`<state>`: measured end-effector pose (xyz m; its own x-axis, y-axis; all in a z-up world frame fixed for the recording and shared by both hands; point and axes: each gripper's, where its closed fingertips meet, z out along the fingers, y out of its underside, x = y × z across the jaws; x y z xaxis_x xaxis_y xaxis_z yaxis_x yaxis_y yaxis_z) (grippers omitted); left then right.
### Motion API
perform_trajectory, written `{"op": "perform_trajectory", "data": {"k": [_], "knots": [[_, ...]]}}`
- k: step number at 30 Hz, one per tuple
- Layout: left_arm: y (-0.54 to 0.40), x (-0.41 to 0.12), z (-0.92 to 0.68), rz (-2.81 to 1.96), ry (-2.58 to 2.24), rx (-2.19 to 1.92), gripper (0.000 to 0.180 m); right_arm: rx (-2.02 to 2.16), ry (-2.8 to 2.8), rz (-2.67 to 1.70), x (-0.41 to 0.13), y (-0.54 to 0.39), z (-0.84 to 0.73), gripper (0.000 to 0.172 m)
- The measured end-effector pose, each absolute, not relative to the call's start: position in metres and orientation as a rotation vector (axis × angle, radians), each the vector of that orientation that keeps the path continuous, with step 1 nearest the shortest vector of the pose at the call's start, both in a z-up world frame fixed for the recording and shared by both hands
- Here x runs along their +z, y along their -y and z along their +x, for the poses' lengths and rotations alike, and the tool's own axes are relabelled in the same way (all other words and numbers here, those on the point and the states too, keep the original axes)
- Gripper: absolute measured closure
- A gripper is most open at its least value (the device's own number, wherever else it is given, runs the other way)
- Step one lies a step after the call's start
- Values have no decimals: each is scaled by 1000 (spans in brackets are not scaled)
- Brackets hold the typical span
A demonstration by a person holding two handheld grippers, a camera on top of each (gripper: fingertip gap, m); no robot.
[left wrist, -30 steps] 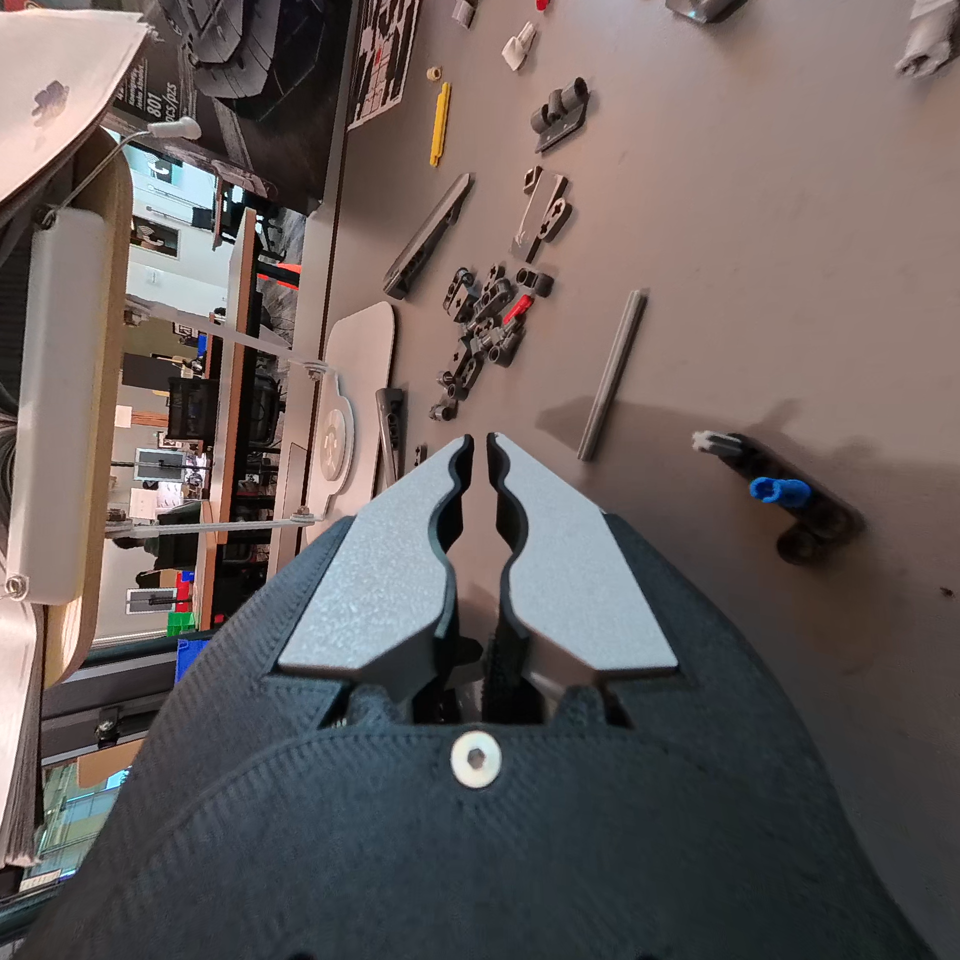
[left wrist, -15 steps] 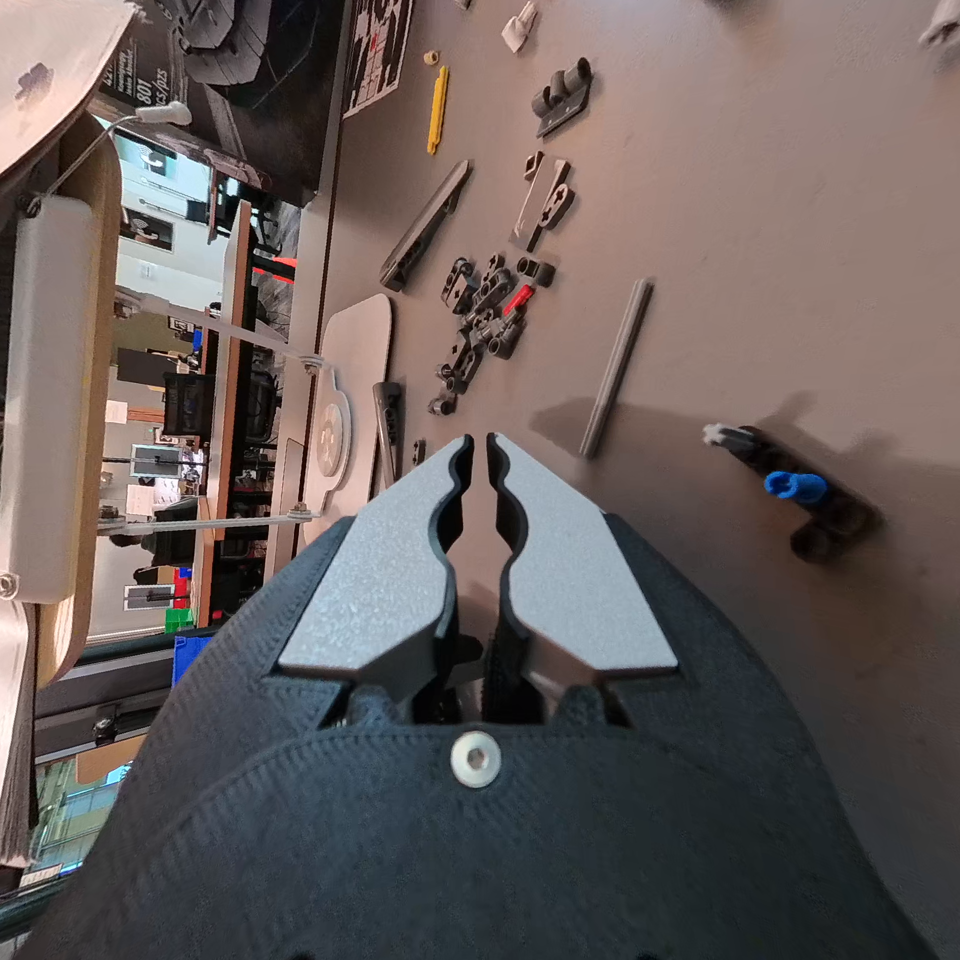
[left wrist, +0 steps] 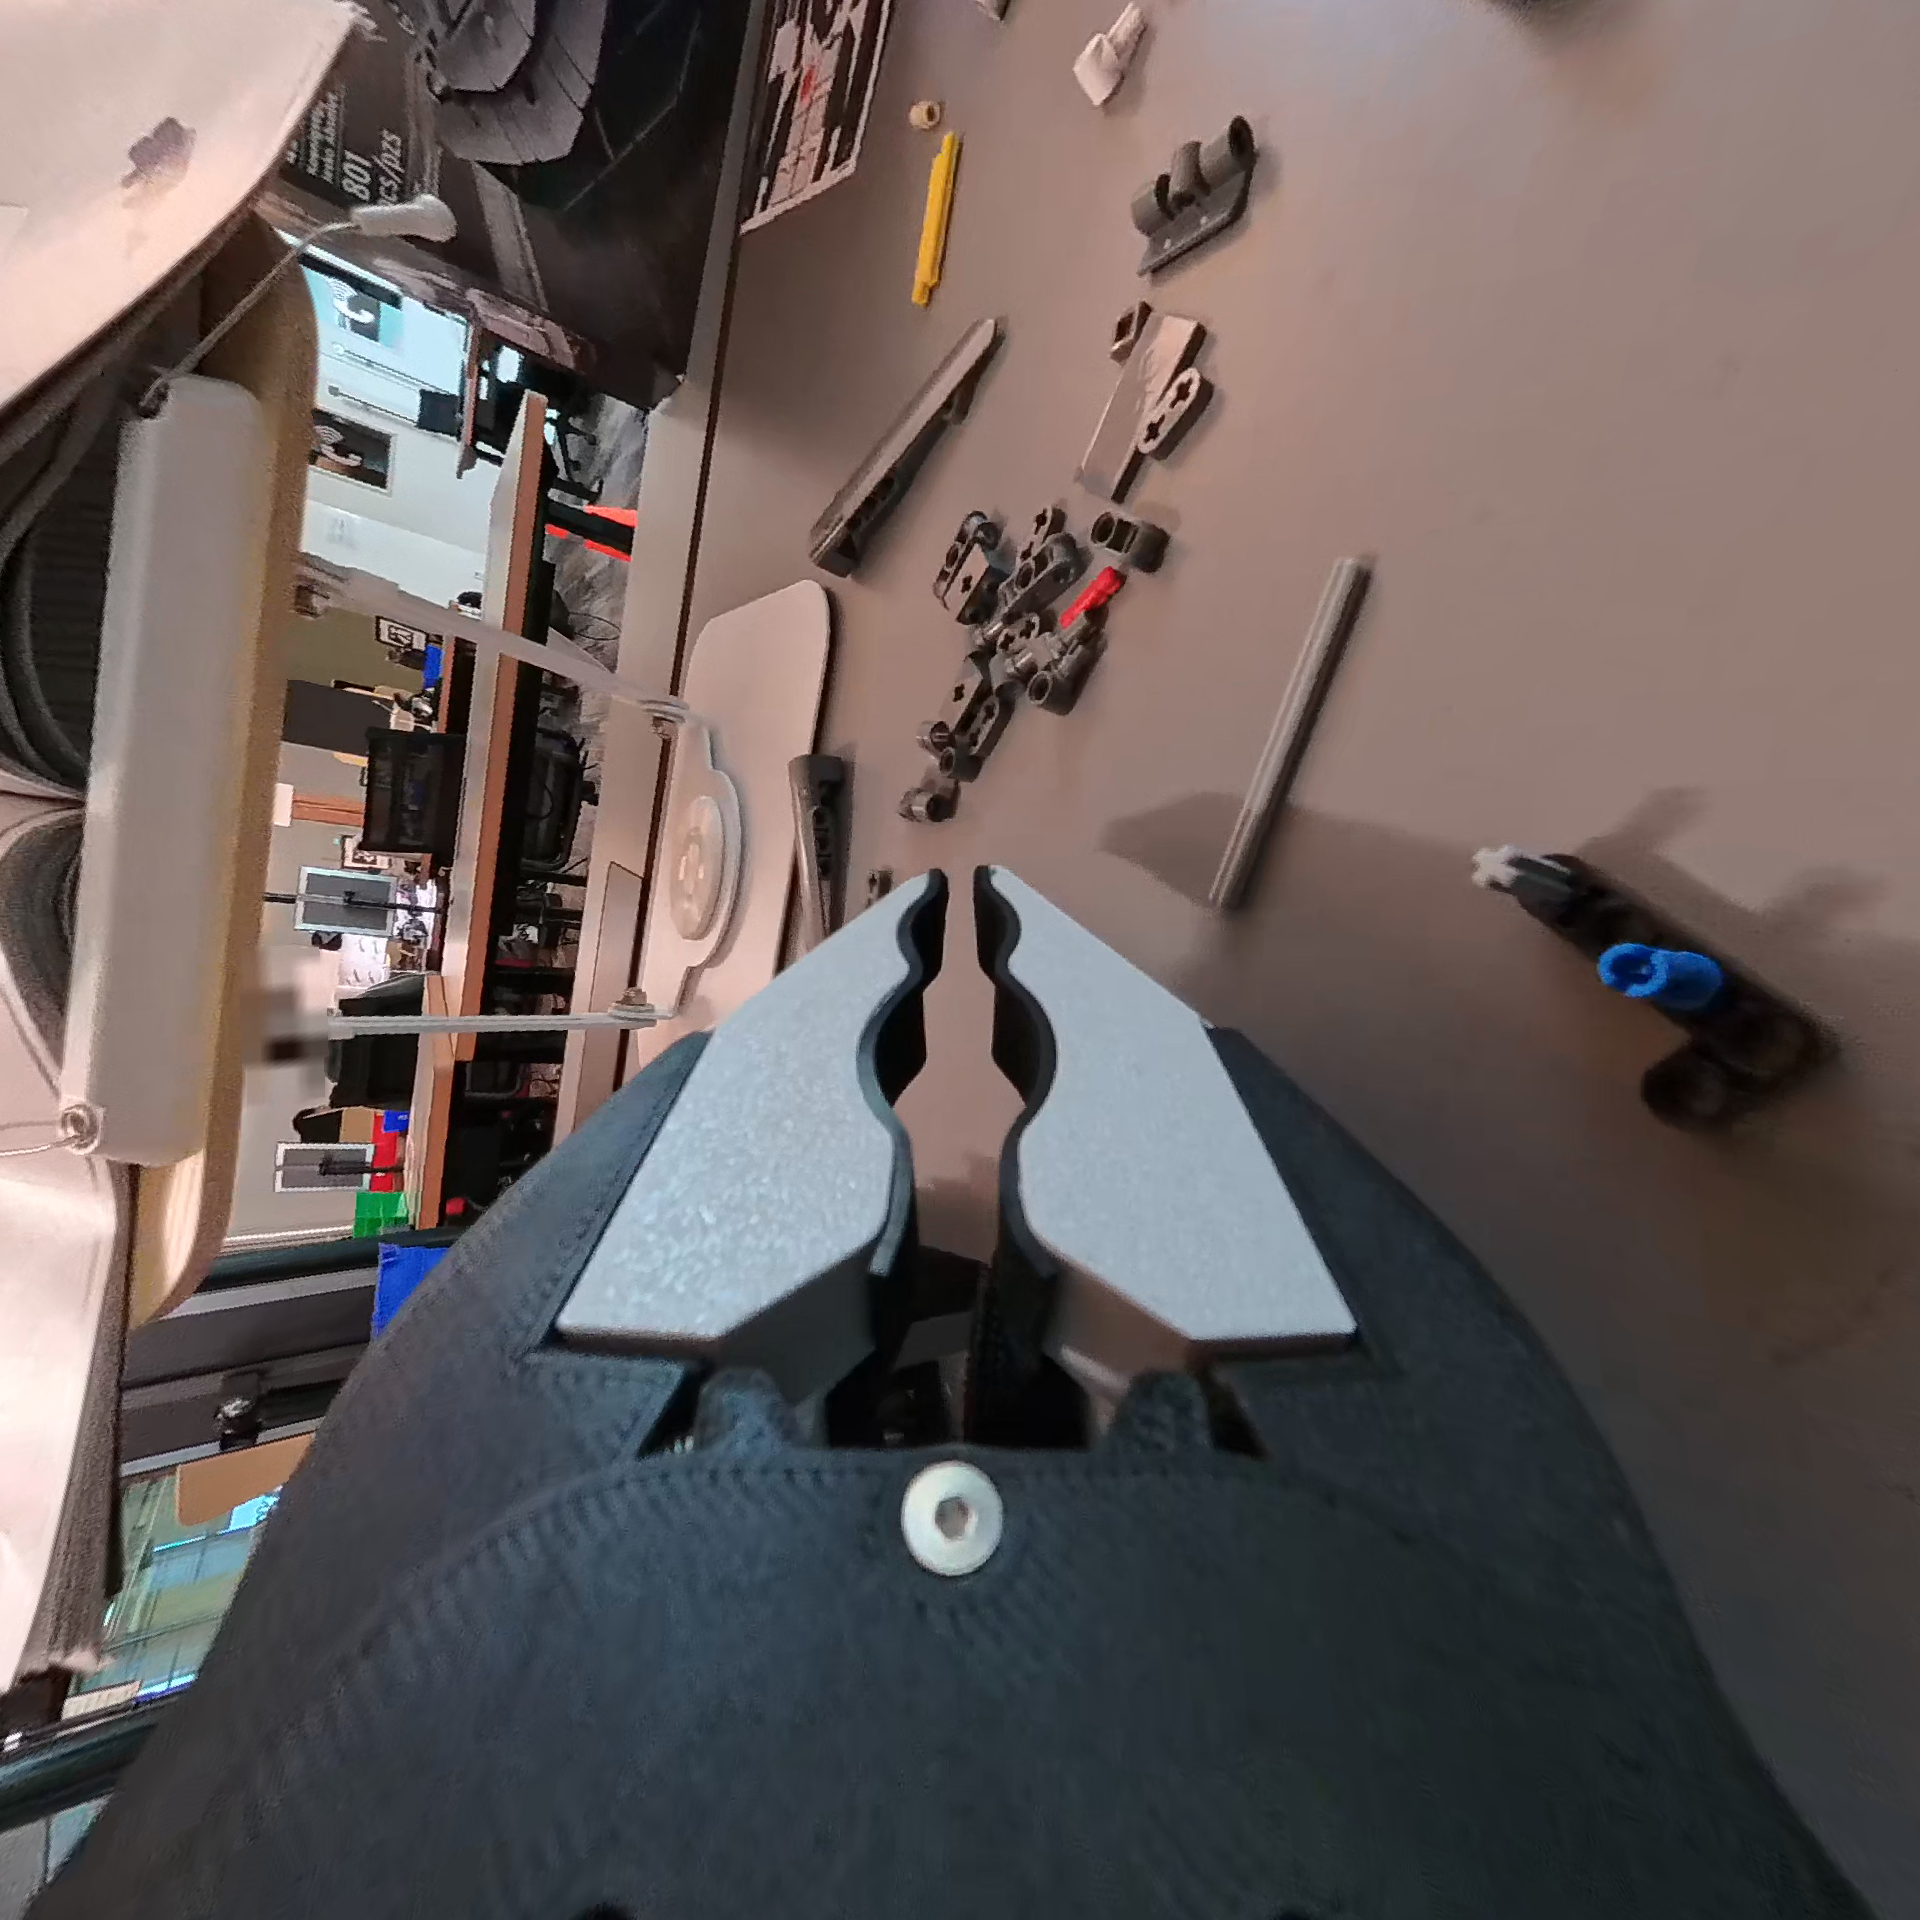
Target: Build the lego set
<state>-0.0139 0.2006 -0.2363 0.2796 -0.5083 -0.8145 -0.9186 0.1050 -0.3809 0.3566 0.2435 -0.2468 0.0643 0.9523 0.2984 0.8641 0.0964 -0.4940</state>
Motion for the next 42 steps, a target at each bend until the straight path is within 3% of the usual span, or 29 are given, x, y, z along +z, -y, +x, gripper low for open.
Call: {"op": "perform_trajectory", "data": {"k": [14, 42], "knots": [[-185, -195, -6, -1419, -1284, 509, 177, 344, 1833, -1448, -176, -193, 235, 168], [-128, -167, 70, -1129, -1427, 353, 163, 904, 1999, -1425, -179, -133, 113, 168]]}}
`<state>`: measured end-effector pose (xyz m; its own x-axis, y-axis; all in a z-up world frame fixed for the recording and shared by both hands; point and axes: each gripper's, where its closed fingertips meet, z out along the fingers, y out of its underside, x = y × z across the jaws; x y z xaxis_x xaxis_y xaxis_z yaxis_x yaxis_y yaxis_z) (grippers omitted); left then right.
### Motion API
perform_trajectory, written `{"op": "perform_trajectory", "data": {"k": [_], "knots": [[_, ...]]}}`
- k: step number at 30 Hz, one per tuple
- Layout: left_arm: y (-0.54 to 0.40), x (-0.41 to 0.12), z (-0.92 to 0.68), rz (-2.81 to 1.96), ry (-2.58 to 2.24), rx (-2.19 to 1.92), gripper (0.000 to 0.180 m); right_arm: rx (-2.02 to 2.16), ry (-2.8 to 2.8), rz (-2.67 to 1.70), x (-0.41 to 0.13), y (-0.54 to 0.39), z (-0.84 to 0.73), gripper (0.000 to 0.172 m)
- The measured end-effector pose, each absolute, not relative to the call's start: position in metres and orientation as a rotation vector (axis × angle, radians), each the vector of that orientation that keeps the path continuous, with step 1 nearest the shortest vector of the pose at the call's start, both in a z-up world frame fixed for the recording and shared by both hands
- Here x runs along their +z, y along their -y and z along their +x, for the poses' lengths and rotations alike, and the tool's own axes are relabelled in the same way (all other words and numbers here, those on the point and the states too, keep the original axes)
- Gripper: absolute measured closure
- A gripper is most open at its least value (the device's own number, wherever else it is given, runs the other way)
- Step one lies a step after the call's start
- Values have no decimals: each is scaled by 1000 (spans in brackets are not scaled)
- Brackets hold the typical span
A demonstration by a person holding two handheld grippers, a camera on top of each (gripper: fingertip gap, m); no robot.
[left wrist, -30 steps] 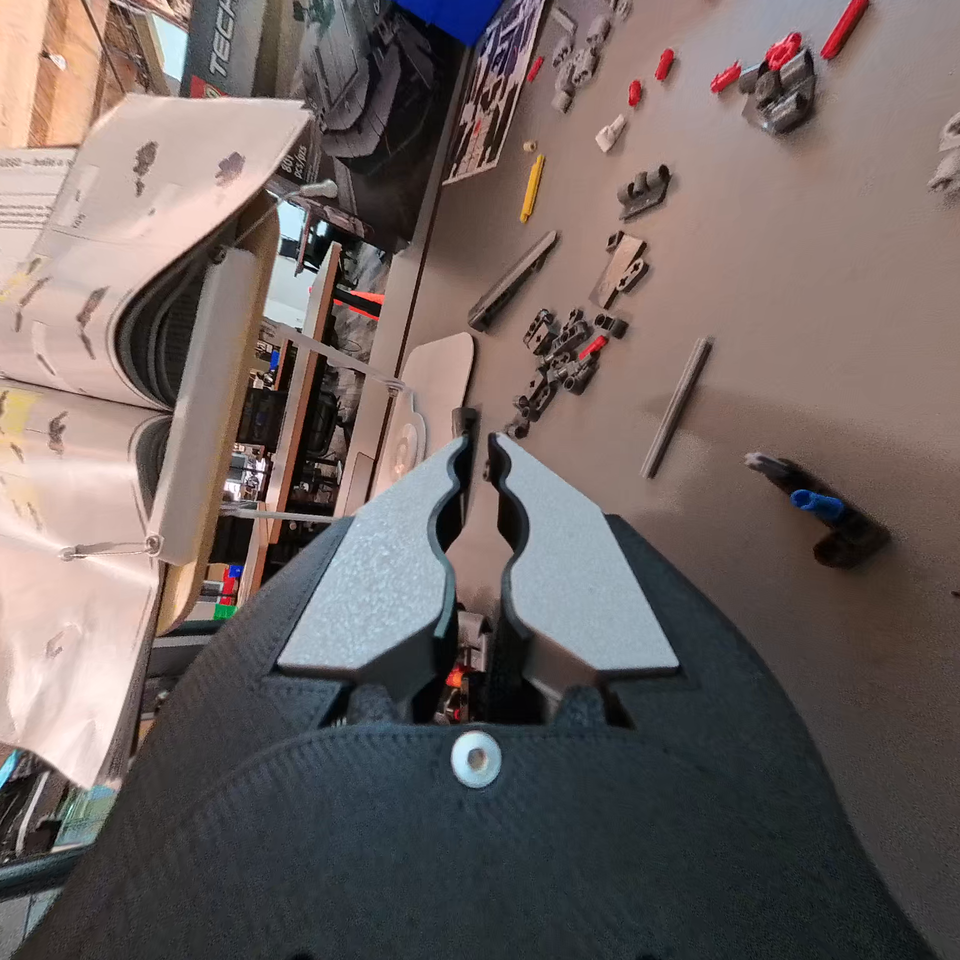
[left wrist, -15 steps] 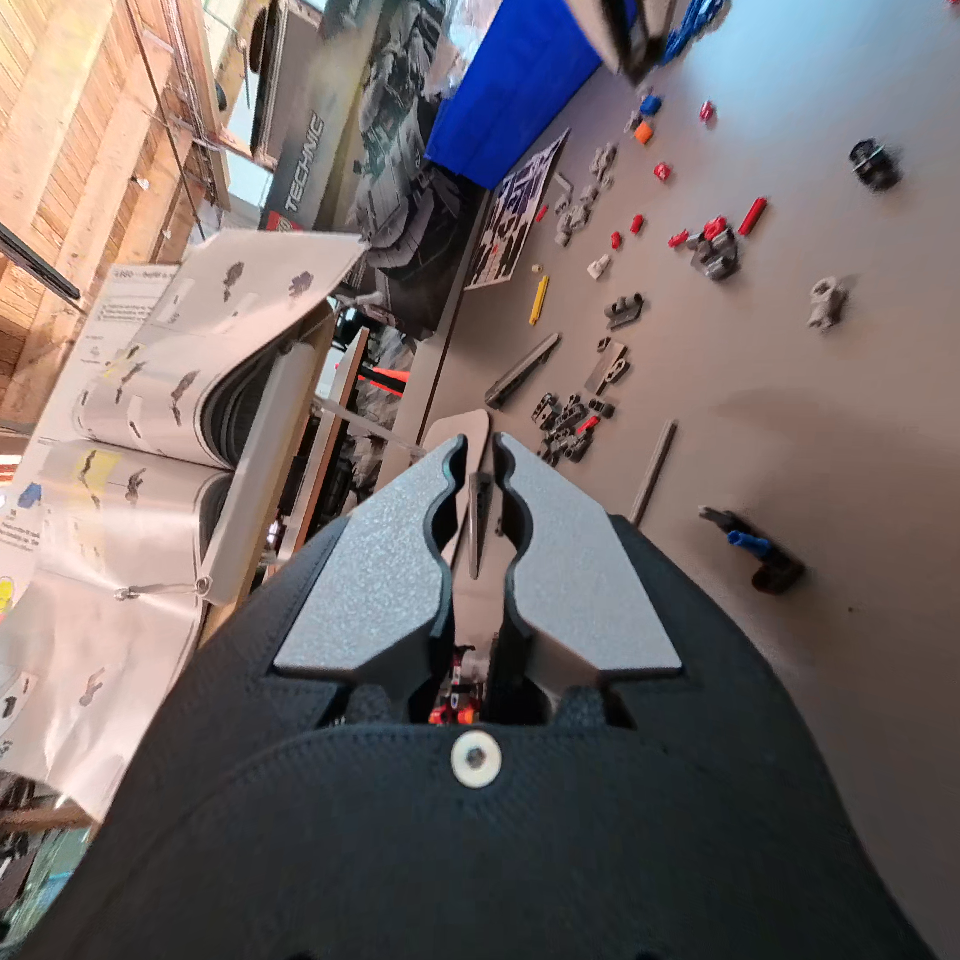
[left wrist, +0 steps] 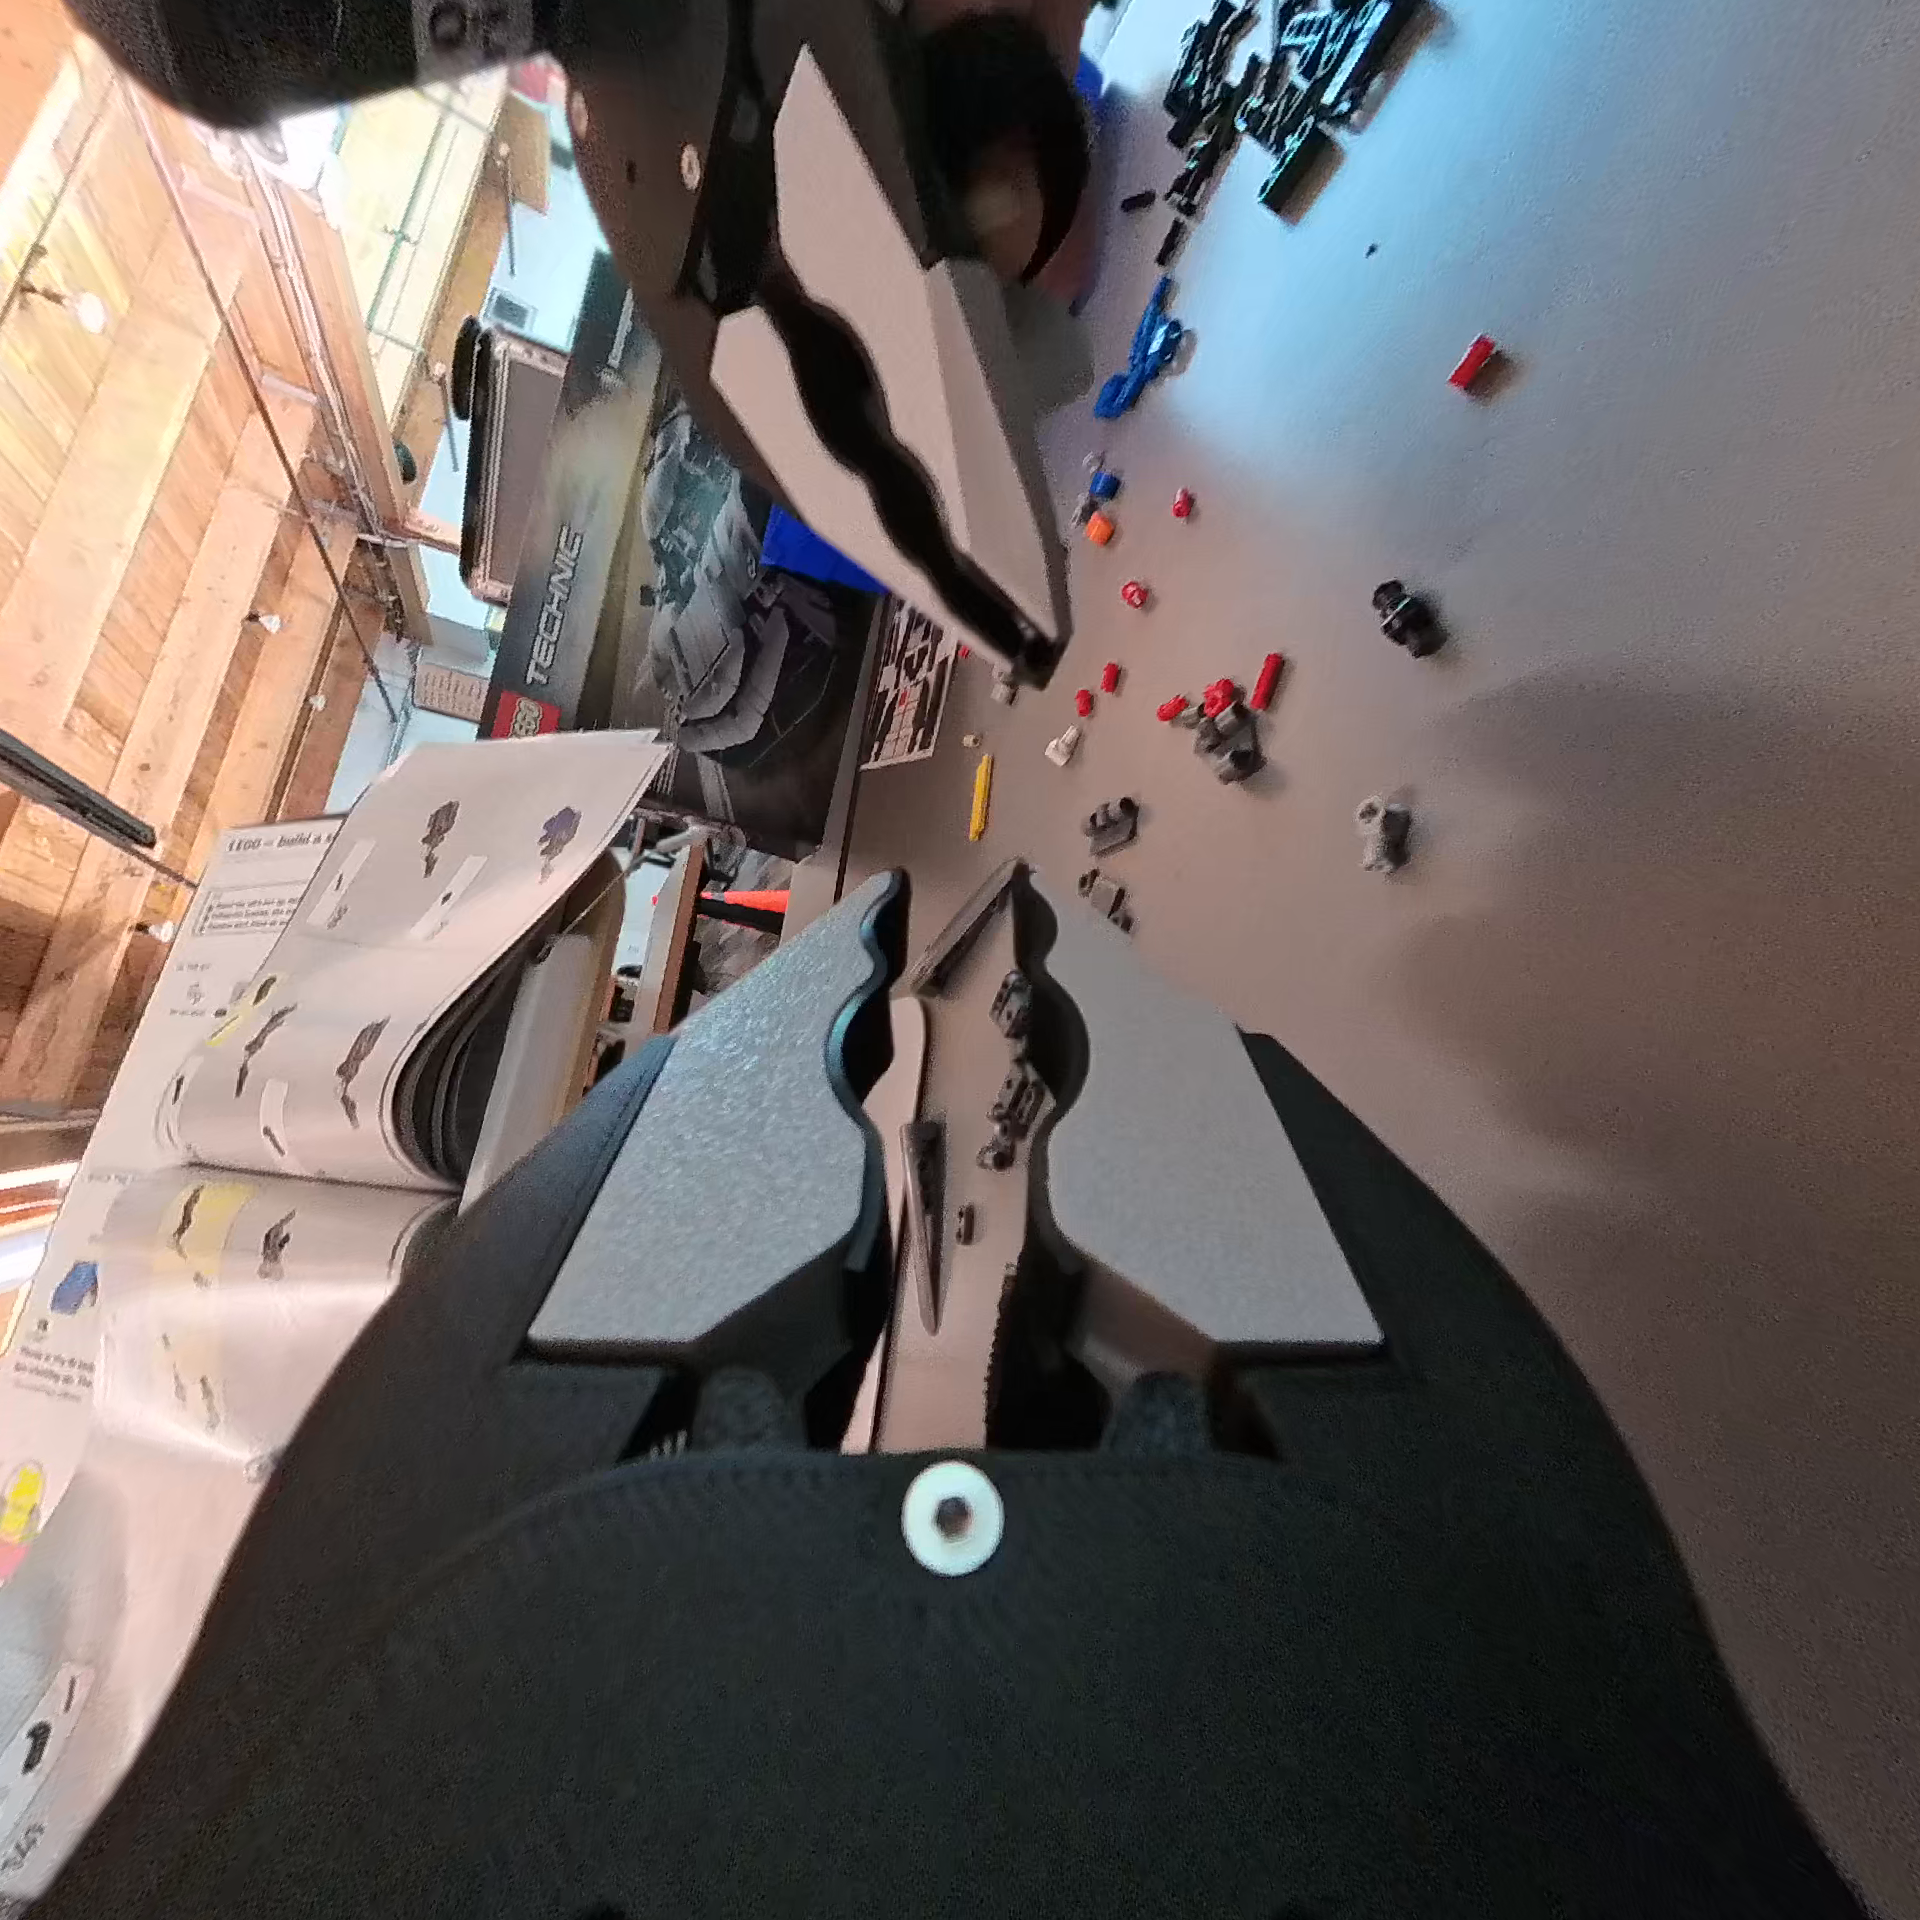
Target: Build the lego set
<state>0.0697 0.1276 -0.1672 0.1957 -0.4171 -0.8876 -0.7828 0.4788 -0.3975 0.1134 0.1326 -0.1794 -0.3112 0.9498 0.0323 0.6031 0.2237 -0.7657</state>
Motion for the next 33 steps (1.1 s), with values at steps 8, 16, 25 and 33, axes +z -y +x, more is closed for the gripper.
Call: {"op": "perform_trajectory", "data": {"k": [8, 16, 25, 33], "knots": [[-119, -177, 91, -1053, -1482, 380, 159, 1019, 1994, -1426, -184, -125, 102, 168], [-119, -179, 99, -1005, -1485, 424, 160, 1112, 1999, -1440, -188, -120, 99, 168], [-118, -192, 102, -1005, -1536, 429, 172, 1167, 2034, -1433, -193, -112, 94, 168], [-119, -193, 101, -1043, -1527, 399, 175, 1160, 1993, -1464, -194, -115, 91, 163]]}}
